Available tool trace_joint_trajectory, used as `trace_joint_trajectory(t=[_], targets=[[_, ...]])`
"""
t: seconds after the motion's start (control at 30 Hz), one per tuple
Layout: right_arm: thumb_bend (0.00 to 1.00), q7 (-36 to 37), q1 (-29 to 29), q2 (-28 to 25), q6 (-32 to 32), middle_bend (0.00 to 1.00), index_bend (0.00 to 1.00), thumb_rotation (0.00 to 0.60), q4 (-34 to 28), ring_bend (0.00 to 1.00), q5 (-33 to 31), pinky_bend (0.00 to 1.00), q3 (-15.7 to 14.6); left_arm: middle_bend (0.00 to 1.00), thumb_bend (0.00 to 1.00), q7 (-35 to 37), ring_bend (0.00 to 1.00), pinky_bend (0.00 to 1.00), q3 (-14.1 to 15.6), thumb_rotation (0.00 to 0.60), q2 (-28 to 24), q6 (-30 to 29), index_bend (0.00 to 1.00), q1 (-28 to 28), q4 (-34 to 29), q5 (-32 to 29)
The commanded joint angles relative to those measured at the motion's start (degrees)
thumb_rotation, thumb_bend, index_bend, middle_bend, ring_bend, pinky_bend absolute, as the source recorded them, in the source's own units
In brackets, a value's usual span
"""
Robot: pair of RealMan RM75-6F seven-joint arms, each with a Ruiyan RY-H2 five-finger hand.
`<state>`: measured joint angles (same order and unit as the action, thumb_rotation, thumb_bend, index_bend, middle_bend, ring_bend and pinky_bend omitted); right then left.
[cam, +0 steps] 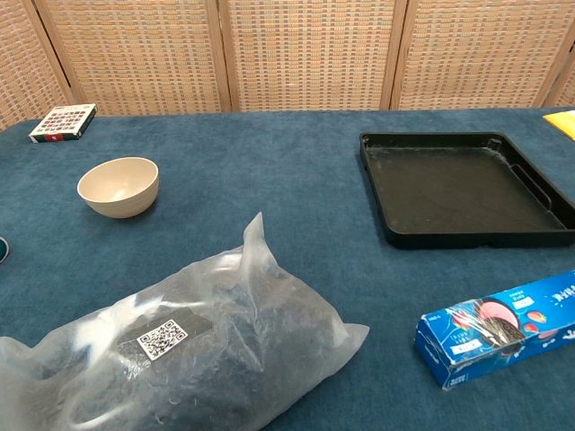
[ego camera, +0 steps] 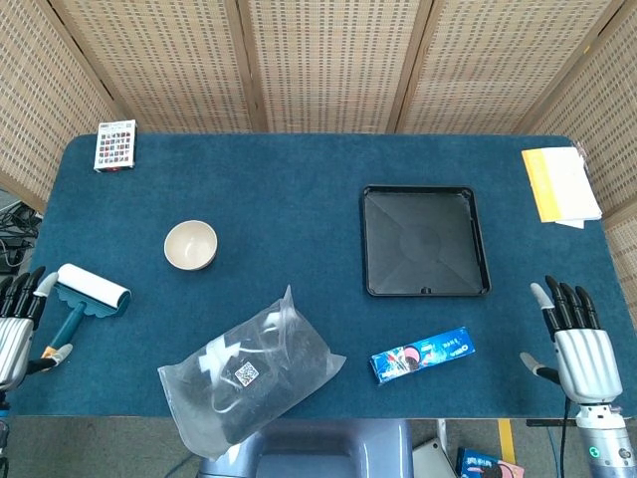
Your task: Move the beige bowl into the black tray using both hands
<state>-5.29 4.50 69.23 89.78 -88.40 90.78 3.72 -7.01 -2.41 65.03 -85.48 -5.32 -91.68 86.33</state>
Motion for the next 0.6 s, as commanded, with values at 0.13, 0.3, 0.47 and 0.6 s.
trace_joint_trajectory(t=[0.13, 0.3, 0.47, 0.6], targets=[[0.15, -0.2, 0.1, 0.3, -0.4, 0.0, 0.03, 0.6, 0.1, 0.0, 0.1, 0.0, -0.2, 0.0, 0.12, -0.9, 0.0, 0.0, -2.7, 0.6, 1.0, 4.1, 0.01, -3.9, 0.8, -1.8], [0.15, 0.0, 0.1, 0.5, -0.5, 0.0, 0.04, 0.6, 0.2, 0.0, 0.1, 0.0, -0.3, 0.0, 0.13, -2.0, 0.0, 0.0, -6.0, 0.6, 1.3, 11.0, 0.16, -9.4, 1.3, -5.1], [0.14, 0.3, 0.2, 0.5, -0.7, 0.0, 0.06, 0.6, 0.4, 0.0, 0.0, 0.0, -0.2, 0.0, 0.18, -3.3, 0.0, 0.0, -8.5, 0.6, 3.7, 16.9, 0.32, -14.2, 3.6, -9.1], [0.14, 0.6, 0.2, 0.6, -0.9, 0.0, 0.06, 0.6, 0.6, 0.0, -0.3, 0.0, -0.2, 0.0, 0.19, -3.8, 0.0, 0.0, -9.5, 0.6, 6.4, 22.1, 0.38, -18.0, 7.1, -11.5]])
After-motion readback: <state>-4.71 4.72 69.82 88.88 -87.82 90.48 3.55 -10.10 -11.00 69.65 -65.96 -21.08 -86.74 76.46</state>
